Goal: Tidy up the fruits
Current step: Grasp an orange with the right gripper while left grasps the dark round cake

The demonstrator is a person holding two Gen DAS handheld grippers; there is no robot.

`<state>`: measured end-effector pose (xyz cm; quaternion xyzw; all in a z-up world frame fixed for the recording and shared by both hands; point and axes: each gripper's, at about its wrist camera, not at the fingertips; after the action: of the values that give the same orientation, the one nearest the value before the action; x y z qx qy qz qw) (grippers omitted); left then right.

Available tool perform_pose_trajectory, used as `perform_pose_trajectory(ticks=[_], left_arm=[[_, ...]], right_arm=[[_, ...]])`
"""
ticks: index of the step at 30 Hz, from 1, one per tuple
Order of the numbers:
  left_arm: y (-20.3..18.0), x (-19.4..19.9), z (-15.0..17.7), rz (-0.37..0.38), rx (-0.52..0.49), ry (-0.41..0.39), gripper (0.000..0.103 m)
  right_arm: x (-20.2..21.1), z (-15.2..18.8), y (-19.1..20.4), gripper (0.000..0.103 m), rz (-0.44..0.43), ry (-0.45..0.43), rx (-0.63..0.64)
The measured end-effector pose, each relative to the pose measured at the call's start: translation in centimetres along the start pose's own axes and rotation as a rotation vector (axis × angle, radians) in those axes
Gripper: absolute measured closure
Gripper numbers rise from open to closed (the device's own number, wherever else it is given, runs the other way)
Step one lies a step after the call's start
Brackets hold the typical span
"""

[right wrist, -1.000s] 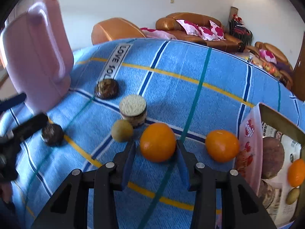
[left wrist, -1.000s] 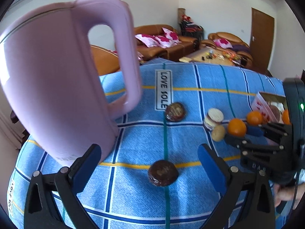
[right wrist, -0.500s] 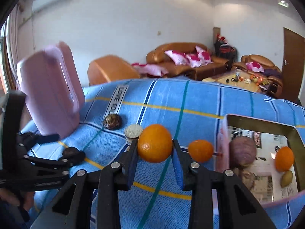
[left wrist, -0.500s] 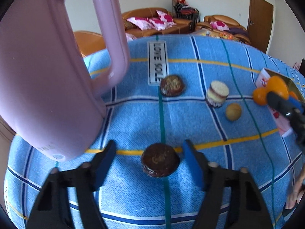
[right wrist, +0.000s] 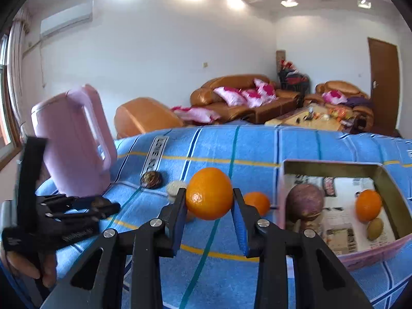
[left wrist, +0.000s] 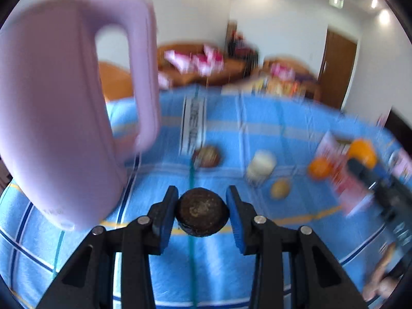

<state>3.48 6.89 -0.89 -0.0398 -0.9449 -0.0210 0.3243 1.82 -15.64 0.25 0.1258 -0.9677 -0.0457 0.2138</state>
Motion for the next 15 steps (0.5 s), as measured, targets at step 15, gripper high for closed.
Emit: perform_pose_trajectory(ticks=[15], left_arm=[[-2.0,2.2,0.0,-0.212,-0.02,-0.193,0.062]], right_arm=[[0.2,-0.1,0.4,0.067,0.075,-0.041,0.054]])
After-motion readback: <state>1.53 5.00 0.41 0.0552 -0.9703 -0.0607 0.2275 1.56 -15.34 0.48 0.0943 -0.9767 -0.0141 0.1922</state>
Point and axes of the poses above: each gripper's, at about its wrist camera, not at the fingertips, and x roughly against the way its jaws point, y to its left, z to its underside, and after that the axes turned 9 degrees about -z, right-handed
